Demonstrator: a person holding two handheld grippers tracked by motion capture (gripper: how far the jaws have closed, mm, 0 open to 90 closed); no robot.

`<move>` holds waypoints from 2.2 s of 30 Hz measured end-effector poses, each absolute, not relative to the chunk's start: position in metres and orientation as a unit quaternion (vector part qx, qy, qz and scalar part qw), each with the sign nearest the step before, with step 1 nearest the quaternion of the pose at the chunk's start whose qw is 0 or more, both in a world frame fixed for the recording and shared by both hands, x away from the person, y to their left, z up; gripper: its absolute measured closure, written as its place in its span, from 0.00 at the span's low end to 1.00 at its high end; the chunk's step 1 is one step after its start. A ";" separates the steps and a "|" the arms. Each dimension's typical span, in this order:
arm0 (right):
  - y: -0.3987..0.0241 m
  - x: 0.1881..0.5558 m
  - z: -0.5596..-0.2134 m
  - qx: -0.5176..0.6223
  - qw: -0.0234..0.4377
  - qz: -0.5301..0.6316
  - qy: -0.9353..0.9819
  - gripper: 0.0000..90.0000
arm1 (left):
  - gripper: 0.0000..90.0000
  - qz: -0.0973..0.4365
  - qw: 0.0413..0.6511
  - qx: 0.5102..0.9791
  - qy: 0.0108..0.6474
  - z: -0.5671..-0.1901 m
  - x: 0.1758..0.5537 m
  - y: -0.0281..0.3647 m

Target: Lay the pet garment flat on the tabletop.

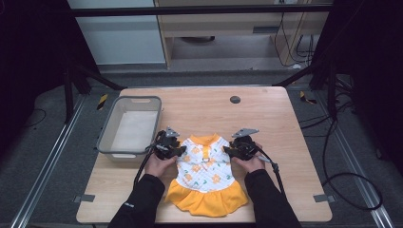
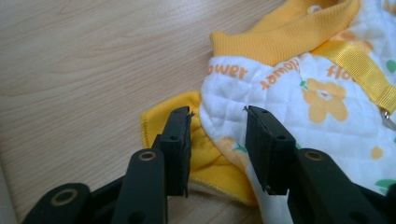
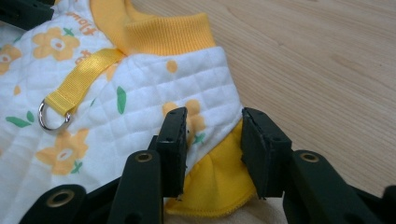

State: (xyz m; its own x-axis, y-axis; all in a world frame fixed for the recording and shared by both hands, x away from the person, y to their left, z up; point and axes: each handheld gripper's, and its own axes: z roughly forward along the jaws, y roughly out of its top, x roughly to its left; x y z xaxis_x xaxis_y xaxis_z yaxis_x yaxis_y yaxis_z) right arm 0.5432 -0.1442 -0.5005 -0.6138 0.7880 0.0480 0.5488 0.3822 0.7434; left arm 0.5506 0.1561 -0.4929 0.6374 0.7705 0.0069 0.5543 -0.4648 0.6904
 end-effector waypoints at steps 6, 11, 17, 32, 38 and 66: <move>-0.140 0.540 -0.499 0.406 0.160 0.367 0.822 0.86 | 0.77 0.162 0.334 0.840 0.395 -0.493 0.549 0.153; -0.139 0.539 -0.499 0.407 0.159 0.367 0.821 0.91 | 0.89 0.154 0.333 0.837 0.405 -0.492 0.550 0.151; -0.142 0.537 -0.491 0.410 0.153 0.387 0.812 0.92 | 0.93 0.163 0.340 0.828 0.416 -0.486 0.550 0.152; -0.142 0.557 -0.437 0.406 0.279 0.428 0.758 0.69 | 0.64 0.254 0.394 0.773 0.427 -0.412 0.568 0.153; -0.149 0.546 -0.432 0.400 0.265 0.430 0.765 0.64 | 0.60 0.244 0.412 0.772 0.418 -0.406 0.554 0.164; -0.139 0.493 -0.464 0.367 0.194 0.433 0.801 0.77 | 0.82 0.164 0.401 0.823 0.367 -0.457 0.490 0.164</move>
